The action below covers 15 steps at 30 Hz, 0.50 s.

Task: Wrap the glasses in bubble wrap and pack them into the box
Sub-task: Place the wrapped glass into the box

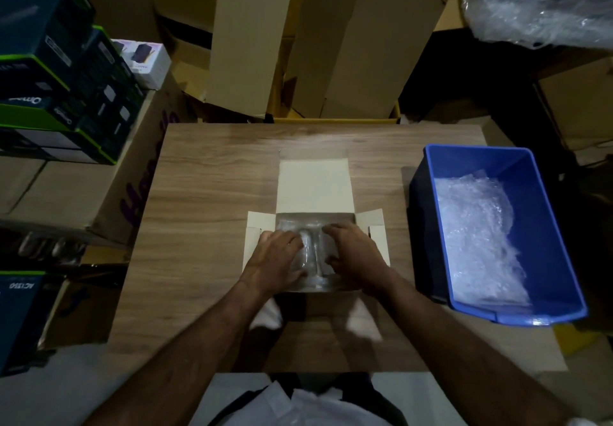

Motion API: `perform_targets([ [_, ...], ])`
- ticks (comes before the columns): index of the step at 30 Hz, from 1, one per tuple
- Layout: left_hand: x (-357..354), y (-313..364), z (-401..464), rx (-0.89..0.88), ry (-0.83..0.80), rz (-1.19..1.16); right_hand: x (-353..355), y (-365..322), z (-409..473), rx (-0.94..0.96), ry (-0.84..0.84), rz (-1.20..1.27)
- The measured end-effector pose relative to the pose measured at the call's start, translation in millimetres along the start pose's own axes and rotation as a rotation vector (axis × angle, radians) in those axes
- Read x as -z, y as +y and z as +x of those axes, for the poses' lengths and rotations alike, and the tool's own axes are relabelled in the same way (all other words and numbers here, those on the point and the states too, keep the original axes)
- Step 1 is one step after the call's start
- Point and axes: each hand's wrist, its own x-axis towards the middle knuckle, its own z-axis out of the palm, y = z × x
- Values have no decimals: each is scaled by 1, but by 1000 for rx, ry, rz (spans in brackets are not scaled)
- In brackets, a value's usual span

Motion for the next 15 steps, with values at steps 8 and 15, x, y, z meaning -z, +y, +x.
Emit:
perform_targets([
  [8, 2, 13, -1, 38, -9, 43, 0, 3, 4, 8, -72, -62],
  [15, 0, 13, -8, -31, -21, 48, -8, 4, -10, 154, 23, -182],
])
